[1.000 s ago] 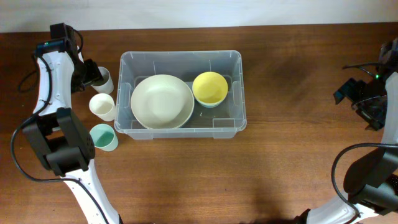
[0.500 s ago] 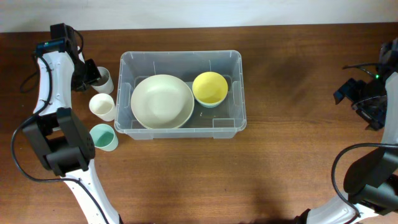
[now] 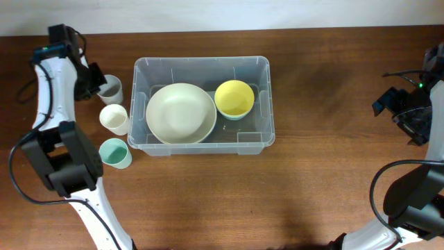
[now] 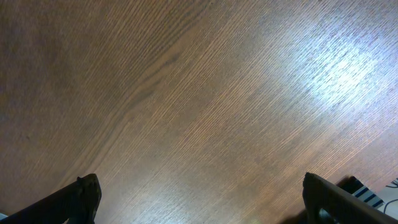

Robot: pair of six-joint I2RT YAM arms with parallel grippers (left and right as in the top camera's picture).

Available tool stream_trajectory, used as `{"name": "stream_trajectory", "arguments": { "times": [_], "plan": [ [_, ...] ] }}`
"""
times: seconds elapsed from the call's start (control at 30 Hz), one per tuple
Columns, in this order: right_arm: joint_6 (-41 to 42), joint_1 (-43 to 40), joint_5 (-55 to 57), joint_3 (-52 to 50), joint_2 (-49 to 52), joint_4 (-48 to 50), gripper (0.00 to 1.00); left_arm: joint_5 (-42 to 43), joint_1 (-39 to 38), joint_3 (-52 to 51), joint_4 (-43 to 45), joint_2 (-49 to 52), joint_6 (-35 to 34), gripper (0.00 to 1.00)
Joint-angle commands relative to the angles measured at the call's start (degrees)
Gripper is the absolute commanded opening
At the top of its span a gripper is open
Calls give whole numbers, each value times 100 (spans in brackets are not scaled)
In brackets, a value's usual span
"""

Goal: Pack container
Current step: 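Grasp the grey cup with the left gripper and lift it, then carry the grey cup over the bin and lower it beside the yellow bowl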

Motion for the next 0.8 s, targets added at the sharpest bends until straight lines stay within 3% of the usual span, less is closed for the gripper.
{"name": "stream_trajectory", "arguments": {
  "times": [0.0, 0.17, 0.27, 0.33, 0.57, 0.77],
  "plan": [
    [26, 4, 11, -33, 15, 0, 99, 140, 251, 1123, -155, -81, 26, 1],
    [26, 4, 11, -33, 15, -2, 99, 1333, 247, 2695, -468, -376, 177, 1],
    [26, 4, 11, -33, 15, 0, 99, 2859, 42, 3176, -603, -601, 1108, 1],
    [26, 4, 11, -33, 15, 0, 99, 3344, -160, 3265, -916, -726, 1513, 1],
    [26, 4, 11, -33, 15, -2, 99, 3467, -1545, 3156, -2844, -809, 3185, 1],
    [26, 4, 11, -33, 15, 0, 99, 2765, -2697, 2898, -2841, -787, 3241, 1]
  ]
}}
